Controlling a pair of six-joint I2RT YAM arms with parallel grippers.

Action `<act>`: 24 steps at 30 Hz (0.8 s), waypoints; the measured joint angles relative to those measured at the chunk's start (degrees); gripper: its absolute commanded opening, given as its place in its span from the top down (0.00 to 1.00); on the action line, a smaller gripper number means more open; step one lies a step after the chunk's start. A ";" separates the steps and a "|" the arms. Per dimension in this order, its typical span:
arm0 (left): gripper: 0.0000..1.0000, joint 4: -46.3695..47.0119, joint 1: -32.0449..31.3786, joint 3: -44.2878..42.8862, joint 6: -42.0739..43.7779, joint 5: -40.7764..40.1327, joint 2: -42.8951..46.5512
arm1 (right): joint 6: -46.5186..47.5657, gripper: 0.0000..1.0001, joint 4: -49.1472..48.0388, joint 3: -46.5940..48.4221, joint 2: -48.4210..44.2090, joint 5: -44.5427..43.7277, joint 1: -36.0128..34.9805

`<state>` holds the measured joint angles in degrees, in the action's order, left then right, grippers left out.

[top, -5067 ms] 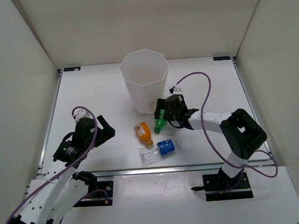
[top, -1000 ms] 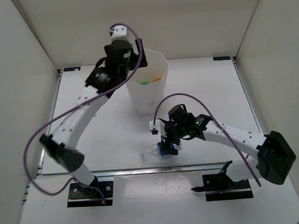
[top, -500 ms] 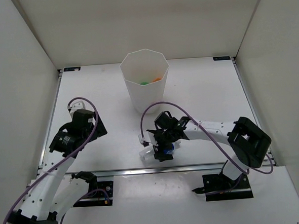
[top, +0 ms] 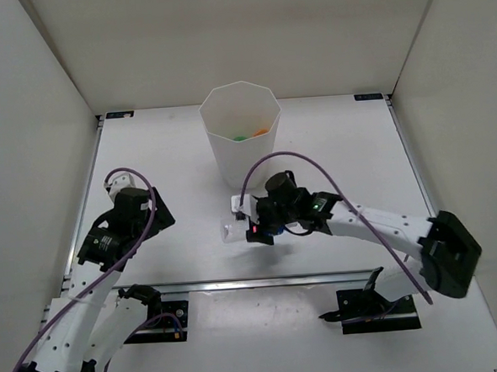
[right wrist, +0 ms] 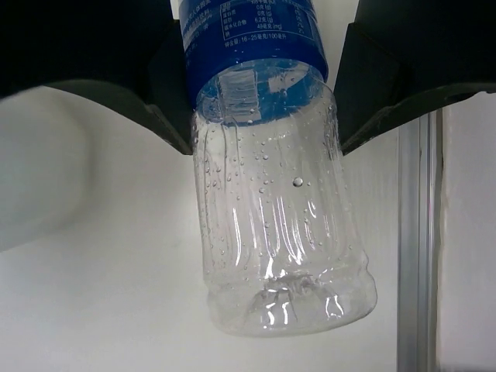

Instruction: Put the plastic bottles in the bin

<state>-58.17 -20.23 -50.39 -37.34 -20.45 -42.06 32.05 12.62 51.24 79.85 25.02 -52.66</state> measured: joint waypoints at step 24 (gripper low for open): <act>0.01 9.84 3.72 4.70 1.03 3.37 -9.88 | -30.62 0.01 -18.49 53.92 30.27 11.82 24.55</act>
<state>-48.34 -16.51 -45.69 -36.32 -17.08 -51.94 1.43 -5.87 105.16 110.13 36.84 -28.12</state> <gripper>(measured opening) 0.986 0.850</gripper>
